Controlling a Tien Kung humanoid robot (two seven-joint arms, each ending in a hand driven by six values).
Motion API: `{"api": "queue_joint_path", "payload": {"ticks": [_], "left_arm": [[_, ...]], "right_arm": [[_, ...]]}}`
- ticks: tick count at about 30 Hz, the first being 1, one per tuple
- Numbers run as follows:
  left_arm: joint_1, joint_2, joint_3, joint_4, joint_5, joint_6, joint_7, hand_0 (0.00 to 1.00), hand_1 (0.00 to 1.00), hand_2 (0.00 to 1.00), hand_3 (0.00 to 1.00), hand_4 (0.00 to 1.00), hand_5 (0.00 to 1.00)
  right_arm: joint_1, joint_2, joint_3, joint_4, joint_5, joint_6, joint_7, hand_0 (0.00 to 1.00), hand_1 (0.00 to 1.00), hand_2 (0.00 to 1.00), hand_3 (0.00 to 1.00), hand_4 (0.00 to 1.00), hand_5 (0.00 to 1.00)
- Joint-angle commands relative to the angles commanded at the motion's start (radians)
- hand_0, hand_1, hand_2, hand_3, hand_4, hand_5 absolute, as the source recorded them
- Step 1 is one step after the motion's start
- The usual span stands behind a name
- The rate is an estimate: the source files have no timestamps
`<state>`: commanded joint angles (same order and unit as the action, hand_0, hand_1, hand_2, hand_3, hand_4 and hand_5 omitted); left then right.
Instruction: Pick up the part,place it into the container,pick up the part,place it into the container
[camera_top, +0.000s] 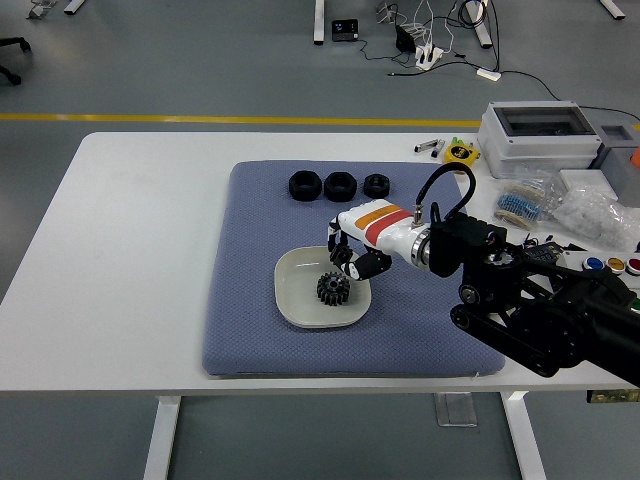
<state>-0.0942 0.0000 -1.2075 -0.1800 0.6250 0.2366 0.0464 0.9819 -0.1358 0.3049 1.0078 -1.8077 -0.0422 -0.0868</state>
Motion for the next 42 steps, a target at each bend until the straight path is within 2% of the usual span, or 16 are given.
{"api": "queue_joint_path", "payload": {"ticks": [4,5,13,19,30,34,35,38,40,41,42], "left_arm": [[-0.003,0.000,-0.003,0.000,0.000,0.002,-0.001,0.708,0.611,0.646,0.569,0.612,0.707],[-0.004,0.000,-0.002,0.000,-0.002,0.002,-0.001,0.708,0.611,0.646,0.568,0.612,0.705],[-0.005,0.000,-0.010,0.000,0.002,0.005,-0.001,0.708,0.608,0.647,0.569,0.613,0.705],[-0.003,0.000,-0.018,0.000,0.013,0.004,0.002,0.709,0.608,0.647,0.569,0.616,0.707],[-0.001,0.000,-0.027,0.000,0.019,0.007,0.001,0.708,0.607,0.649,0.570,0.615,0.707],[0.002,0.000,-0.015,0.000,0.005,0.006,-0.003,0.708,0.607,0.649,0.570,0.615,0.707],[0.002,0.000,-0.014,0.000,0.004,0.006,-0.003,0.709,0.607,0.646,0.570,0.615,0.709],[0.002,0.000,-0.012,0.000,0.002,0.005,-0.003,0.709,0.607,0.646,0.570,0.615,0.709],[0.002,0.000,-0.011,0.000,0.000,0.005,-0.004,0.709,0.607,0.646,0.570,0.615,0.709],[0.002,0.000,-0.010,0.000,0.000,0.004,-0.004,0.709,0.607,0.648,0.570,0.615,0.709],[0.002,0.000,-0.009,0.000,0.000,0.004,-0.004,0.709,0.607,0.648,0.570,0.615,0.709]], "right_arm": [[0.005,0.029,-0.022,-0.019,-0.013,-0.014,-0.013,0.084,0.215,0.439,0.608,0.828,0.240],[0.007,0.032,-0.024,-0.023,-0.016,-0.012,-0.017,0.091,0.221,0.482,0.745,0.988,0.338],[0.011,0.021,-0.034,-0.014,-0.018,0.019,-0.033,0.096,0.221,0.494,0.751,0.998,0.353],[0.010,0.003,-0.016,0.012,-0.019,0.015,-0.032,0.097,0.223,0.501,0.753,0.998,0.359],[0.026,-0.062,0.089,0.063,-0.020,0.022,-0.047,0.097,0.223,0.504,0.759,0.983,0.346],[0.022,-0.080,0.159,0.032,0.064,-0.009,-0.049,0.097,0.223,0.504,0.759,0.983,0.346],[0.021,-0.082,0.169,0.025,0.089,-0.018,-0.048,0.108,0.222,0.495,0.734,0.886,0.333],[0.013,-0.099,0.217,-0.024,0.209,-0.079,-0.025,0.108,0.222,0.495,0.734,0.886,0.333],[0.009,-0.111,0.235,-0.055,0.286,-0.090,0.014,0.108,0.222,0.495,0.734,0.886,0.333],[0.004,-0.120,0.244,-0.076,0.332,-0.084,0.040,0.361,0.546,0.709,0.745,0.918,0.424],[-0.001,-0.126,0.249,-0.086,0.377,-0.082,0.056,0.361,0.546,0.709,0.745,0.918,0.424]]}}
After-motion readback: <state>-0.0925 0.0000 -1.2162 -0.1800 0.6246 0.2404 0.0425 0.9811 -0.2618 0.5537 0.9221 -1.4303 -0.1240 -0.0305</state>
